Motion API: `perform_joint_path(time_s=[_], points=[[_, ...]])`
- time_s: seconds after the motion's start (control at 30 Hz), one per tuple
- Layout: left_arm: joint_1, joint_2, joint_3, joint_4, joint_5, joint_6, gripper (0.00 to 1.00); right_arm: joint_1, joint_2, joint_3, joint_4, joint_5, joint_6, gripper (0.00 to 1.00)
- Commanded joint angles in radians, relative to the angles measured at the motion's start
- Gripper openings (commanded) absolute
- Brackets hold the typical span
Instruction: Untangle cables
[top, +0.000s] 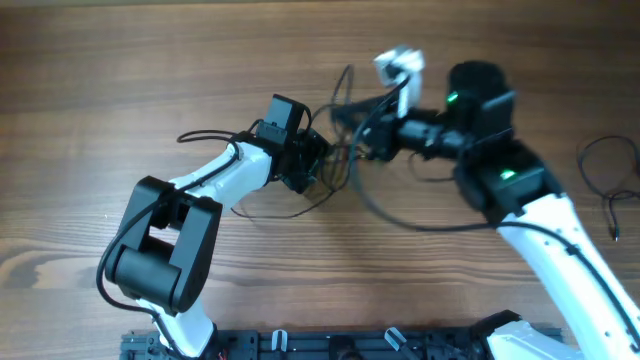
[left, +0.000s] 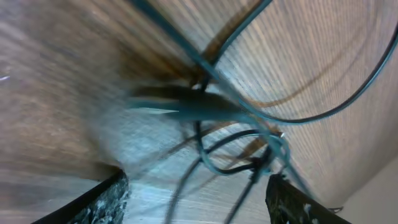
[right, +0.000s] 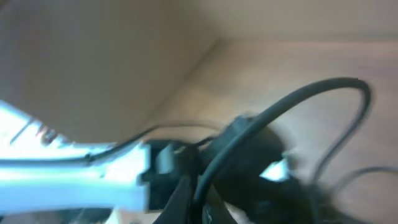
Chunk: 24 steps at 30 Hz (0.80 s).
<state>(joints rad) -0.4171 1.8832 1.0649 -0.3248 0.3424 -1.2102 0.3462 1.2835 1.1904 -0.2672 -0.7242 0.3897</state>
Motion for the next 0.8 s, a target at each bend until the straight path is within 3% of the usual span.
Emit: perform_joint_path(time_s=[0.0, 0.2, 0.33, 0.53, 0.6, 0.7, 0.77], points=[[0.001, 0.019, -0.014, -0.079, -0.115, 0.002, 0.7, -0.154, -0.031, 0.154, -0.075, 0.025, -0.069, 0.04], [0.002, 0.019, -0.014, -0.184, -0.22, 0.002, 0.73, -0.338, -0.031, 0.295, -0.168, 0.082, -0.076, 0.04], [0.017, 0.019, -0.014, -0.243, -0.237, 0.038, 0.7, -0.406, -0.031, 0.317, -0.173, 0.124, -0.076, 0.04], [0.107, 0.019, -0.014, -0.373, -0.312, 0.225, 0.44, -0.422, 0.002, 0.317, -0.244, 0.2, -0.118, 0.04], [0.166, 0.019, -0.014, -0.439, -0.378, 0.257, 0.32, -0.422, 0.023, 0.317, -0.268, 0.234, -0.128, 0.04], [0.273, 0.019, -0.014, -0.517, -0.484, 0.269, 0.04, -0.422, 0.062, 0.317, -0.296, 0.327, -0.128, 0.04], [0.341, 0.019, -0.014, -0.537, -0.525, 0.269, 0.04, -0.422, 0.087, 0.317, -0.308, 0.406, -0.126, 0.04]])
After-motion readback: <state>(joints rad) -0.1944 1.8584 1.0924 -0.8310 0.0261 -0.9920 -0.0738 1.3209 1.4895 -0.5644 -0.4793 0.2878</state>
